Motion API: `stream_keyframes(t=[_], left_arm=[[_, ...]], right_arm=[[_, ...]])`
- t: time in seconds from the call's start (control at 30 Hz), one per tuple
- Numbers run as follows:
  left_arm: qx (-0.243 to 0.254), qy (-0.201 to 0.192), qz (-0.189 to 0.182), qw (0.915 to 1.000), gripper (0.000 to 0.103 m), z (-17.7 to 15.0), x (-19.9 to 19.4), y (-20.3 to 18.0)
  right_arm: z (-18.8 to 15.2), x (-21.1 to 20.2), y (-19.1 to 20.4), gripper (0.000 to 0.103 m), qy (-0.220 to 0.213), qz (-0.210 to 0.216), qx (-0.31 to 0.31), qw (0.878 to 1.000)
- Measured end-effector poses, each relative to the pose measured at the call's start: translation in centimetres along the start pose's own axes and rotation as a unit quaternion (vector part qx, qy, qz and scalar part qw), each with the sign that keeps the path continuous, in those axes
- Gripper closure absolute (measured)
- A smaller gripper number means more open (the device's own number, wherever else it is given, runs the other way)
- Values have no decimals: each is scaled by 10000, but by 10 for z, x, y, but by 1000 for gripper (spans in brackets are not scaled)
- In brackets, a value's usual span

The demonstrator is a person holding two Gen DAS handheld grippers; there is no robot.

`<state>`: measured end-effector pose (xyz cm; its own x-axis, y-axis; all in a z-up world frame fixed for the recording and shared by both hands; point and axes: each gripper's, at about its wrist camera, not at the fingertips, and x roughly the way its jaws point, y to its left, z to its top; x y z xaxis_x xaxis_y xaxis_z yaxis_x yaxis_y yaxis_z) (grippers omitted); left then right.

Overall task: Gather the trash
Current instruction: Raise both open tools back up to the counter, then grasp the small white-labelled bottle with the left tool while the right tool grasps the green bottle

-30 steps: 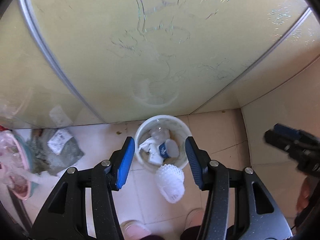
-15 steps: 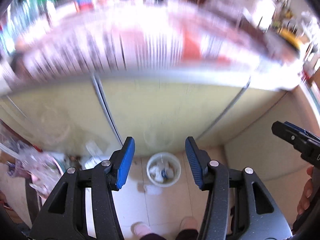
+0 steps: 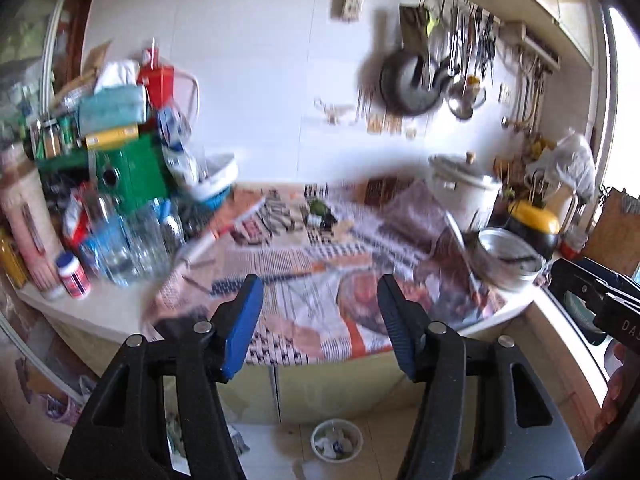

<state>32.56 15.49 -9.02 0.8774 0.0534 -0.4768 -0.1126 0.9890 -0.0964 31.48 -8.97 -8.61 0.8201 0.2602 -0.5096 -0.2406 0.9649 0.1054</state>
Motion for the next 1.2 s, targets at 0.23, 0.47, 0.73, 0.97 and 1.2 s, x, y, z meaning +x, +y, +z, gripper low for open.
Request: stream_keyframes(t=[0.23, 0.47, 0.73, 0.97, 1.2], left_arm=[[52, -454, 62, 9989, 20, 31, -38, 17], [32, -384, 64, 9992, 2, 41, -26, 20], [-5, -298, 131, 9995, 2, 57, 21, -2], [-52, -183, 337, 9992, 2, 92, 84, -34], [-228, -169, 751, 9968, 1, 123, 144, -63]], right_arm=[[25, -33, 26, 16, -532, -185, -97, 9984], [31, -30, 36, 7, -597, -528, -371, 9961], [43, 1, 20, 7, -515, -423, -384, 9970], [79, 47, -22, 7, -450, -118, -328, 9984], [127, 103, -65, 7, -339, 304, -390, 9982]])
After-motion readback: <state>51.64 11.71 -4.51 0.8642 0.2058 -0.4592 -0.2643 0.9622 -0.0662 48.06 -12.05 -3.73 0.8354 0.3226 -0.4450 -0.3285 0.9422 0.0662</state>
